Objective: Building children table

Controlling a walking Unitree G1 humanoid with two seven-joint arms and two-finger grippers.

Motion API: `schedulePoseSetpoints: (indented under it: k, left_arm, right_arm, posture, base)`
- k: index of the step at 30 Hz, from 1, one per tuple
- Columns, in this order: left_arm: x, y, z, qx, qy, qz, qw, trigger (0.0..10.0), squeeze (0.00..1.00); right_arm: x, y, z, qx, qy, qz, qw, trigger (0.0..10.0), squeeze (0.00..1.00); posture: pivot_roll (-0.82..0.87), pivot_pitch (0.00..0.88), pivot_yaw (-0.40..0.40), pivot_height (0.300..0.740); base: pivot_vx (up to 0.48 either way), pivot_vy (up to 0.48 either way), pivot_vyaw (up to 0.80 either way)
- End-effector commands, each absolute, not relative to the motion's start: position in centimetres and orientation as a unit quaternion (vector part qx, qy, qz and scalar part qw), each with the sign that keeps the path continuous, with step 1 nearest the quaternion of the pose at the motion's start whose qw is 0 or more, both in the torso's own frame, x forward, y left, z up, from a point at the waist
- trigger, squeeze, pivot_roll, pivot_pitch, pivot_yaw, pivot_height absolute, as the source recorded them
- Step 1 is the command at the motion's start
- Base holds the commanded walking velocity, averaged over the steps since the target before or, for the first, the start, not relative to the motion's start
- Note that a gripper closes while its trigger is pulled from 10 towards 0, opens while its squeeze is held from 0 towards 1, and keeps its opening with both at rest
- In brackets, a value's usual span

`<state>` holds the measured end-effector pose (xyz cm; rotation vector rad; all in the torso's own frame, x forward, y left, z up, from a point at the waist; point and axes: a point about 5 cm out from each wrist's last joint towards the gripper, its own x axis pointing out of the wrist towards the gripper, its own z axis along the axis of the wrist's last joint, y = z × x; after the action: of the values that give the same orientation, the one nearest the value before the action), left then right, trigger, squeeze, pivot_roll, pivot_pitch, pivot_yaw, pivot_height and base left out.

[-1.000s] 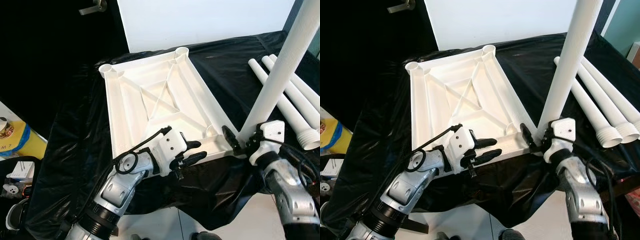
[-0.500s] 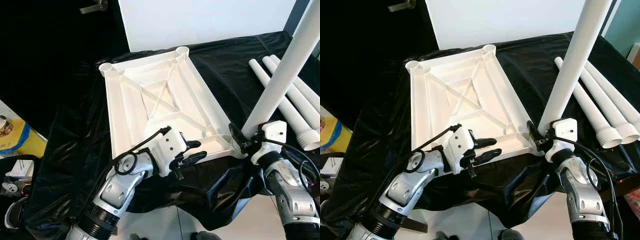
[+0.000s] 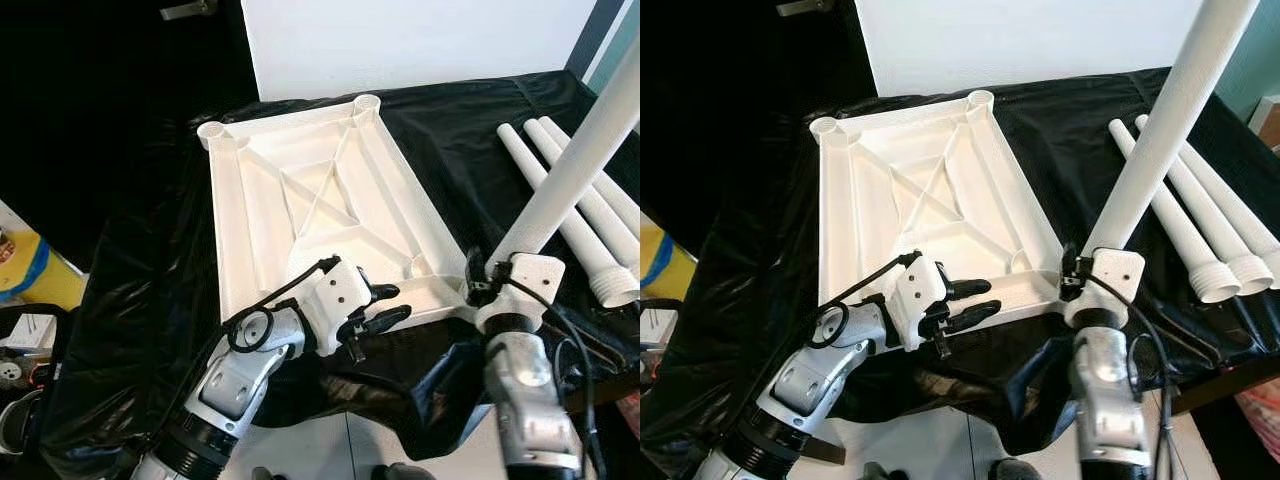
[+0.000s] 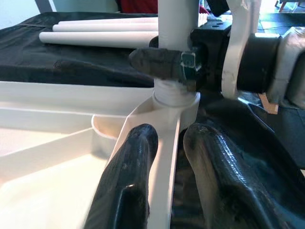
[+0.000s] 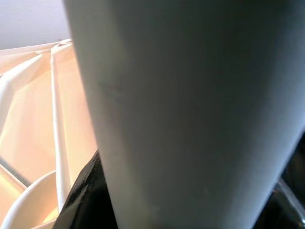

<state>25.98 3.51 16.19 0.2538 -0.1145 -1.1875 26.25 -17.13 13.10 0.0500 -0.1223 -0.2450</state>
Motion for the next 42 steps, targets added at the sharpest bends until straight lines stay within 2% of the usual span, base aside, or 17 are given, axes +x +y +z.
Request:
schedulePoseSetpoints:
  k: [1, 9, 10, 12, 13, 21, 22, 28, 42]
  left_arm:
    - [25.8, 3.5, 16.0, 0.117, -0.049, -0.554, 0.823, 10.0, 0.00]
    - [25.8, 3.7, 15.9, 0.117, -0.047, -0.553, 0.824, 10.0, 0.00]
    - [25.9, 3.7, 16.0, 0.116, -0.046, -0.552, 0.825, 10.0, 0.00]
    - [25.8, 3.6, 16.0, 0.116, -0.047, -0.552, 0.824, 10.0, 0.00]
    - [25.8, 3.6, 16.0, 0.116, -0.047, -0.553, 0.824, 10.0, 0.00]
    - [26.0, 3.9, 16.1, 0.117, -0.048, -0.547, 0.828, 10.0, 0.00]
    - [26.1, 3.9, 16.1, 0.118, -0.048, -0.546, 0.828, 10.0, 0.00]
    - [26.5, 4.1, 16.2, 0.127, -0.050, -0.538, 0.832, 10.0, 0.00]
    - [29.8, 6.3, 15.0, 0.193, 0.001, -0.443, 0.875, 10.0, 0.00]
  right_arm:
    - [25.4, -16.6, 10.1, 0.047, 0.017, -0.129, 0.990, 10.0, 0.00]
    - [24.9, -17.5, 10.8, 0.030, 0.002, -0.151, 0.988, 10.0, 0.00]
    - [24.8, -17.7, 11.0, 0.023, -0.005, -0.151, 0.988, 10.0, 0.59]
    - [24.8, -17.8, 11.2, 0.021, -0.008, -0.151, 0.988, 10.0, 0.59]
    - [24.7, -18.0, 11.4, 0.019, -0.014, -0.147, 0.989, 10.0, 1.00]
    - [24.7, -18.9, 12.2, 0.015, -0.040, -0.132, 0.990, 10.0, 1.00]
    - [24.7, -19.1, 12.3, 0.013, -0.044, -0.125, 0.991, 10.0, 0.00]
    - [24.9, -19.5, 12.5, 0.006, -0.049, -0.116, 0.992, 10.0, 0.00]
    - [24.3, -19.1, 12.1, 0.005, -0.048, -0.118, 0.992, 10.0, 0.00]
  posture:
    - [-0.19, 0.149, 0.053, 0.740]
    - [-0.19, 0.156, 0.050, 0.740]
    - [-0.18, 0.161, 0.051, 0.740]
    - [-0.18, 0.161, 0.051, 0.740]
    - [-0.18, 0.161, 0.049, 0.740]
    - [-0.17, 0.156, 0.044, 0.740]
    - [-0.17, 0.153, 0.046, 0.740]
    - [-0.17, 0.142, 0.042, 0.740]
    - [-0.19, 0.156, 0.070, 0.740]
  base:
    - [0.000, 0.000, 0.00]
    - [0.000, 0.000, 0.00]
    - [0.000, 0.000, 0.00]
    - [0.000, 0.000, 0.00]
    - [0.000, 0.000, 0.00]
    - [0.000, 0.000, 0.00]
    - [0.000, 0.000, 0.00]
    - [0.000, 0.000, 0.00]
    - [0.000, 0.000, 0.00]
